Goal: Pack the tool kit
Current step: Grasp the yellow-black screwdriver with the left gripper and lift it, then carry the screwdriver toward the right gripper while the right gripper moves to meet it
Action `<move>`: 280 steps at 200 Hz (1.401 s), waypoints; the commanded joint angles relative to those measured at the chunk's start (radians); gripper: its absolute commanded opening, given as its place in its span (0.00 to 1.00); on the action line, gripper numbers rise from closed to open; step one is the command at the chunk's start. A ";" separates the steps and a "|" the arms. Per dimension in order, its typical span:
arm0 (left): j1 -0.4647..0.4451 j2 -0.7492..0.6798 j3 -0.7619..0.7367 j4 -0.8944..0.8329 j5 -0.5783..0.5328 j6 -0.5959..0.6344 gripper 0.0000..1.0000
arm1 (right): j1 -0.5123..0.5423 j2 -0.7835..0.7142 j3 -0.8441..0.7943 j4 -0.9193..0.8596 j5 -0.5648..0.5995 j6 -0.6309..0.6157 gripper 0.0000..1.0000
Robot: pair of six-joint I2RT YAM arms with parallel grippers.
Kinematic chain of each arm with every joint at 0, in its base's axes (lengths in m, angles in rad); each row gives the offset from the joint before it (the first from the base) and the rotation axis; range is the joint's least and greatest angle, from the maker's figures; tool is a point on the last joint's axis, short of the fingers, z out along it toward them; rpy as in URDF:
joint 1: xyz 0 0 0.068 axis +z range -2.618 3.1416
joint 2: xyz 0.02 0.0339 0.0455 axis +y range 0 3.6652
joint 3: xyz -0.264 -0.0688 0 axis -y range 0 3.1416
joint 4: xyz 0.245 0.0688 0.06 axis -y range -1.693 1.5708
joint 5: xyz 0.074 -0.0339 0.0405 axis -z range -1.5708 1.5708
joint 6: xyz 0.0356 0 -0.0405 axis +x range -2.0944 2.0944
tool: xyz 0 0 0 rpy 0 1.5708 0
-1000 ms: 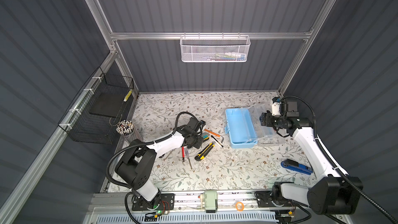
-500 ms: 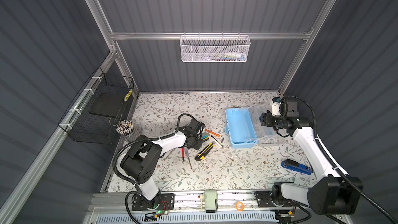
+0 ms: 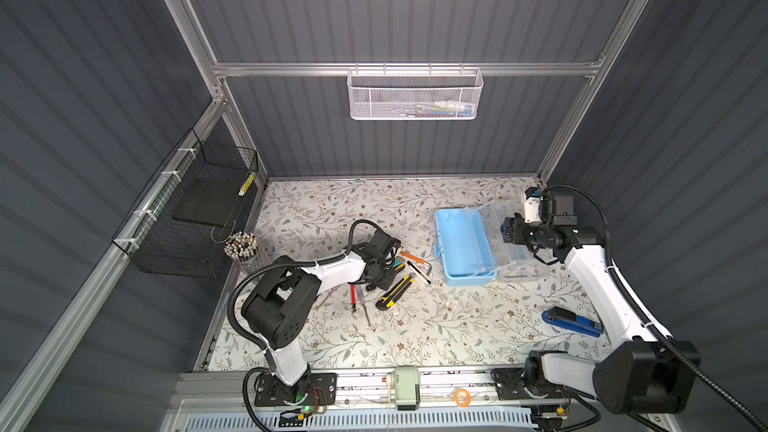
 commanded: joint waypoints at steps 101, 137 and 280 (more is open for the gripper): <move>-0.008 -0.089 0.018 -0.003 0.048 -0.039 0.00 | 0.045 -0.067 -0.039 0.049 -0.082 0.117 0.79; -0.008 -0.159 0.063 0.012 0.047 -0.063 0.00 | 0.132 -0.081 -0.070 0.136 -0.158 0.299 0.76; -0.018 -0.111 0.153 0.328 0.303 -0.284 0.00 | 0.503 0.129 -0.194 0.659 -0.197 0.699 0.62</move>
